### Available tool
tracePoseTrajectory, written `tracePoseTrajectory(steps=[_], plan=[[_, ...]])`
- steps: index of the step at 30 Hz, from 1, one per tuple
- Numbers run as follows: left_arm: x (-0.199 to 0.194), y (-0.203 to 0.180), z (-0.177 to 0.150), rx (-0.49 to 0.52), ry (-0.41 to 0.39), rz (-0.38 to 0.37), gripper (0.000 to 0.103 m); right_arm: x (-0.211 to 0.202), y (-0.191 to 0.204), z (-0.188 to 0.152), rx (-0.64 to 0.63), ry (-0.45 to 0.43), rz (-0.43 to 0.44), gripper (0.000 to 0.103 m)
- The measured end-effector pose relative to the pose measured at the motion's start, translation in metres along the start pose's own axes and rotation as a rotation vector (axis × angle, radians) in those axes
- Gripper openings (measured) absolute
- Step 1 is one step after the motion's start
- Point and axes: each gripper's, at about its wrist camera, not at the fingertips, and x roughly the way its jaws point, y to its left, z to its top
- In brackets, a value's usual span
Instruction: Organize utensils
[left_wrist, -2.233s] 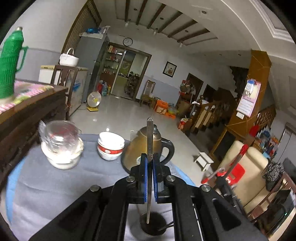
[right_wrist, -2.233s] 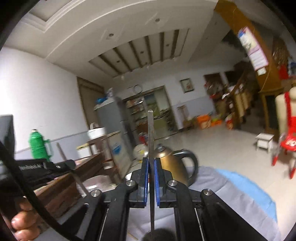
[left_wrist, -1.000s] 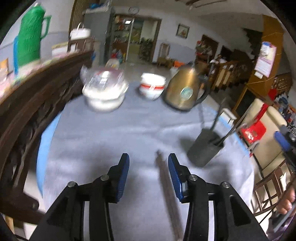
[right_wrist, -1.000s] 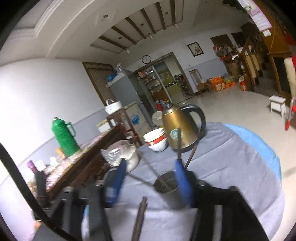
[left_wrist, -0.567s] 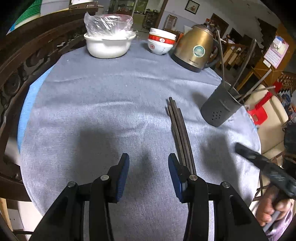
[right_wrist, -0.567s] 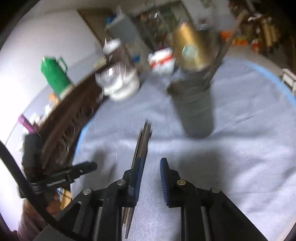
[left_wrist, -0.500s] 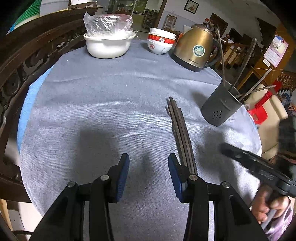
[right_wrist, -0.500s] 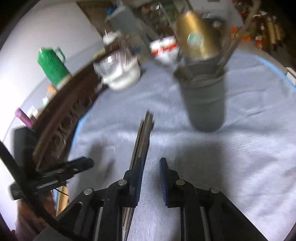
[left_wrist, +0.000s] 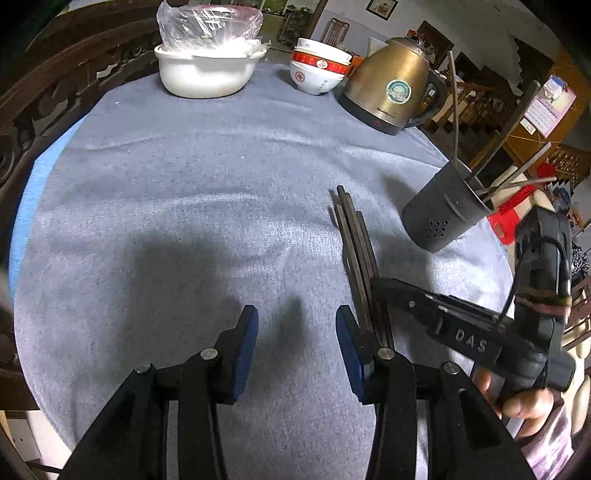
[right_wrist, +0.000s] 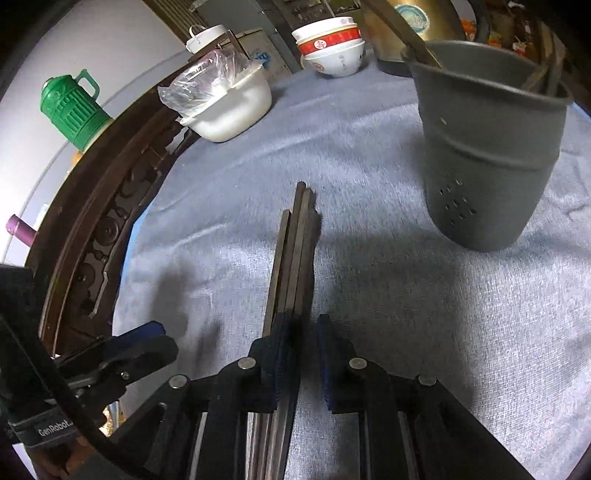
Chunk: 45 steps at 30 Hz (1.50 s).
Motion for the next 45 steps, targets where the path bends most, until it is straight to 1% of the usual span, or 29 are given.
tracePoseTrajectory(steps=[4,5,7,9,15,17,20,23,27,34,35,36,37,38,39,40,43,45], plan=[[0.007,-0.002,0.007,-0.009,0.022,-0.013,0.044,-0.005,-0.006,-0.004,0.006,-0.004,-0.005,0.014],[0.010,-0.003,0.008,-0.009,0.029,-0.010,0.044,-0.004,-0.009,-0.004,0.016,0.003,-0.010,0.011],[0.019,-0.009,0.014,-0.007,0.046,-0.013,0.044,-0.006,-0.017,-0.005,0.031,-0.003,-0.006,0.010],[0.025,-0.014,0.019,-0.007,0.052,-0.010,0.044,-0.011,-0.022,-0.006,0.030,-0.010,-0.028,0.010],[0.044,-0.027,0.035,-0.014,0.078,0.016,0.044,-0.021,-0.036,-0.010,0.045,-0.019,-0.026,0.010],[0.049,-0.029,0.039,-0.013,0.083,0.043,0.044,-0.022,-0.040,-0.011,0.056,-0.016,-0.018,0.010],[0.058,-0.028,0.040,-0.027,0.102,0.064,0.044,-0.022,-0.042,-0.012,0.063,-0.018,-0.012,0.009],[0.060,-0.031,0.042,-0.020,0.089,0.079,0.044,-0.022,-0.041,-0.013,0.057,-0.021,-0.018,0.010],[0.061,-0.032,0.041,-0.013,0.079,0.071,0.044,-0.021,-0.043,-0.013,0.064,-0.020,-0.009,0.010],[0.061,-0.031,0.040,0.027,0.091,0.067,0.045,-0.021,-0.041,-0.013,0.058,-0.024,-0.023,0.010],[0.060,-0.030,0.040,0.032,0.092,0.071,0.043,-0.021,-0.041,-0.013,0.057,-0.025,-0.025,0.010],[0.059,-0.029,0.039,0.039,0.093,0.077,0.038,-0.021,-0.040,-0.013,0.057,-0.025,-0.026,0.010],[0.059,-0.028,0.038,0.056,0.102,0.102,0.031,-0.021,-0.040,-0.013,0.056,-0.026,-0.027,0.010],[0.057,-0.027,0.037,0.076,0.096,0.128,0.018,-0.021,-0.040,-0.014,0.057,-0.026,-0.027,0.010],[0.056,-0.025,0.036,0.084,0.096,0.135,0.013,-0.021,-0.040,-0.014,0.058,-0.026,-0.027,0.010],[0.054,-0.021,0.035,0.073,0.102,0.123,0.014,-0.021,-0.040,-0.014,0.058,-0.026,-0.028,0.010],[0.047,-0.007,0.032,0.001,0.124,0.047,0.014,-0.021,-0.040,-0.014,0.057,-0.029,-0.031,0.010],[0.042,-0.002,0.030,-0.031,0.115,0.042,0.014,-0.022,-0.040,-0.014,0.059,-0.030,-0.030,0.010]])
